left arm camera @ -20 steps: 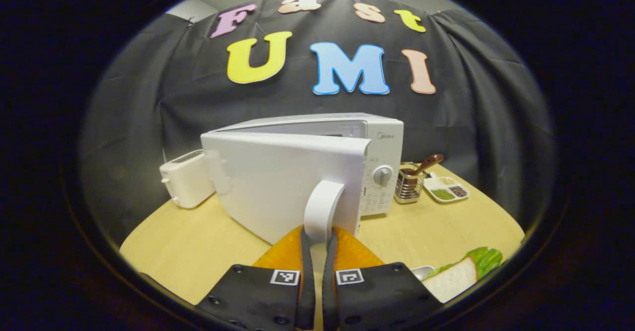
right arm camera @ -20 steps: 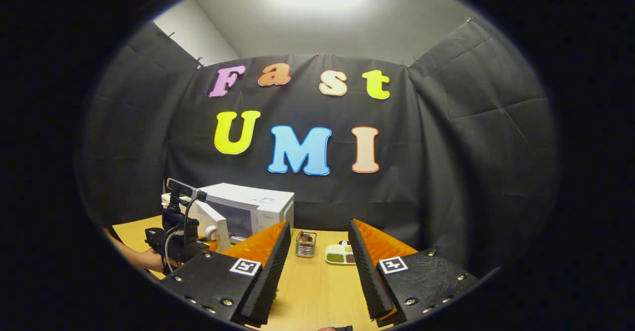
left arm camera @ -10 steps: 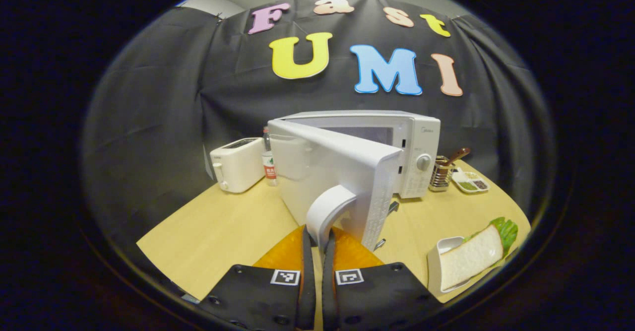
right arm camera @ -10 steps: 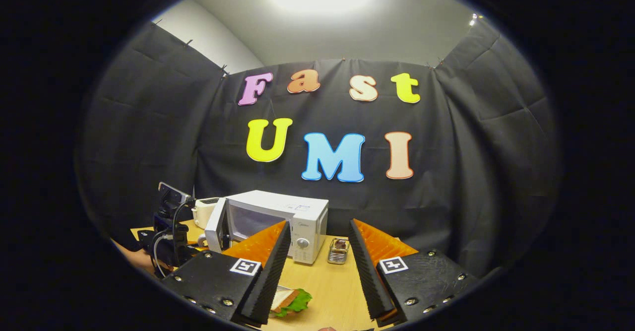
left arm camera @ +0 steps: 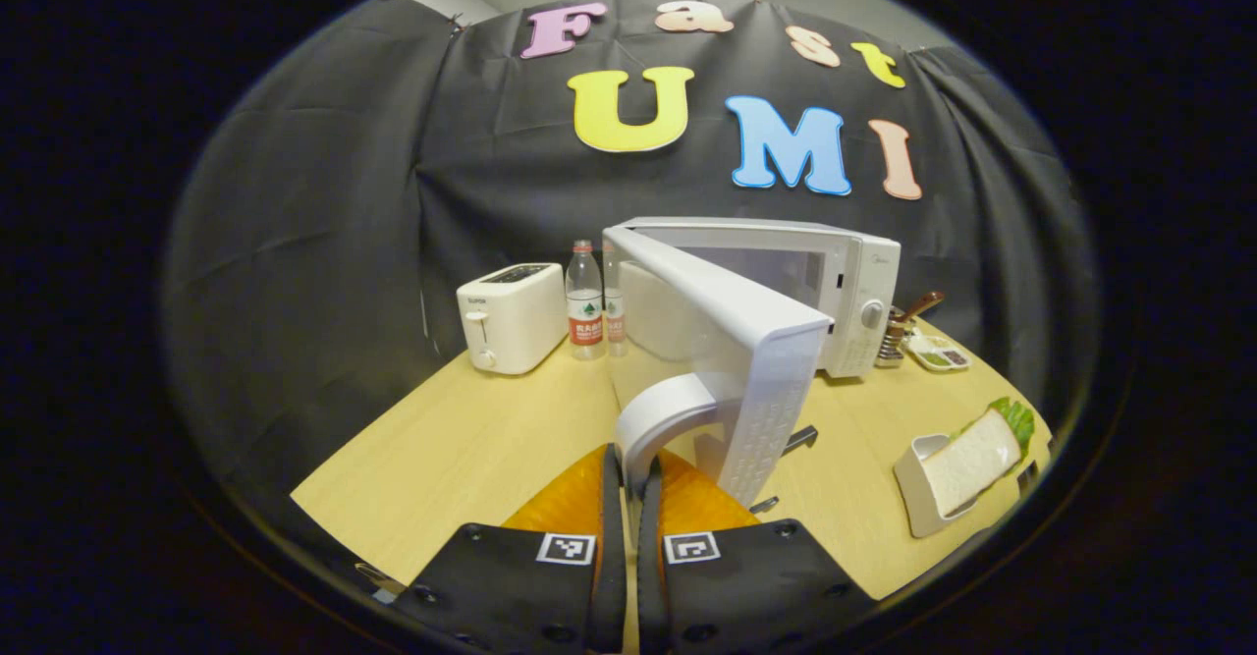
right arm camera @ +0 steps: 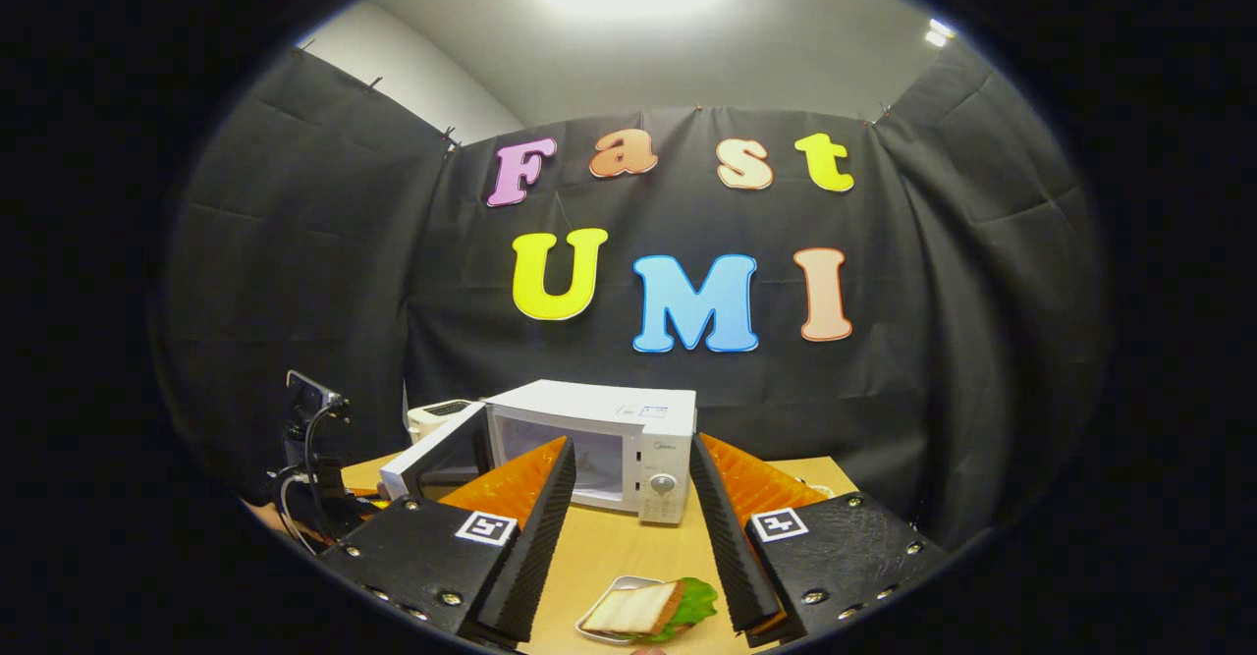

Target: Open the microwave oven with the left hand, put the food in, and close the microwave oven.

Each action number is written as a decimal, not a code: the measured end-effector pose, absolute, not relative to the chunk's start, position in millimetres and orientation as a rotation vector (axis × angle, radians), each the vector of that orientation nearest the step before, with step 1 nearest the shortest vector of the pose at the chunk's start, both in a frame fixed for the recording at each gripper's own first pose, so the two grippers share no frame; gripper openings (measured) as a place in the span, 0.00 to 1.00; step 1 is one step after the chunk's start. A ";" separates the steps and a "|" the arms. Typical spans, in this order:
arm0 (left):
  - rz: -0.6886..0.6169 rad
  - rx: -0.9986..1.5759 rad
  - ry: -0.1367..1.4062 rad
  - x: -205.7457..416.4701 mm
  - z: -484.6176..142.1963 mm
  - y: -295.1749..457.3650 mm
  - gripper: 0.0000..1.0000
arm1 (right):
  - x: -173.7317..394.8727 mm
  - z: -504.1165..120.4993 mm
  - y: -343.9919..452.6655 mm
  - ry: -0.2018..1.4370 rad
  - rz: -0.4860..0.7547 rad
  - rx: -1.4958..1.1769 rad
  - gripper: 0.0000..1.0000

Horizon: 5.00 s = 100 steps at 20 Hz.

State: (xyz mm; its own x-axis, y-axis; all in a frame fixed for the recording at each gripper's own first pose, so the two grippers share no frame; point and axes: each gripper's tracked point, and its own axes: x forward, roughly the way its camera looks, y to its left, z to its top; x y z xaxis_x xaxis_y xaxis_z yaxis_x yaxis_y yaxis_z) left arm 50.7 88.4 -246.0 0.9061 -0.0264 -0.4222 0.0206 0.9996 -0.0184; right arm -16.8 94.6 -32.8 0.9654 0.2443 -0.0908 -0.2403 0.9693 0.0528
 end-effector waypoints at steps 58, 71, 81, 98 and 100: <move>0.010 -0.012 0.060 -29.5 -11.2 29.7 0.99 | -1.0 -288.5 6.4 0.940 0.301 0.592 0.76; -0.023 0.006 0.061 -11.4 -11.2 11.2 0.97 | -11.9 -286.9 20.4 1.020 0.343 0.778 0.77; 0.009 0.019 0.067 -21.5 -14.8 24.1 0.99 | -36.9 -316.5 63.2 1.193 0.385 0.705 0.77; 0.067 0.006 0.028 -21.7 -2.0 27.6 0.97 | -7.4 -229.4 83.3 1.060 0.510 0.727 0.27; 0.051 -0.017 0.018 -12.1 0.9 30.2 0.97 | 7.2 -211.1 95.5 1.007 0.522 0.766 0.27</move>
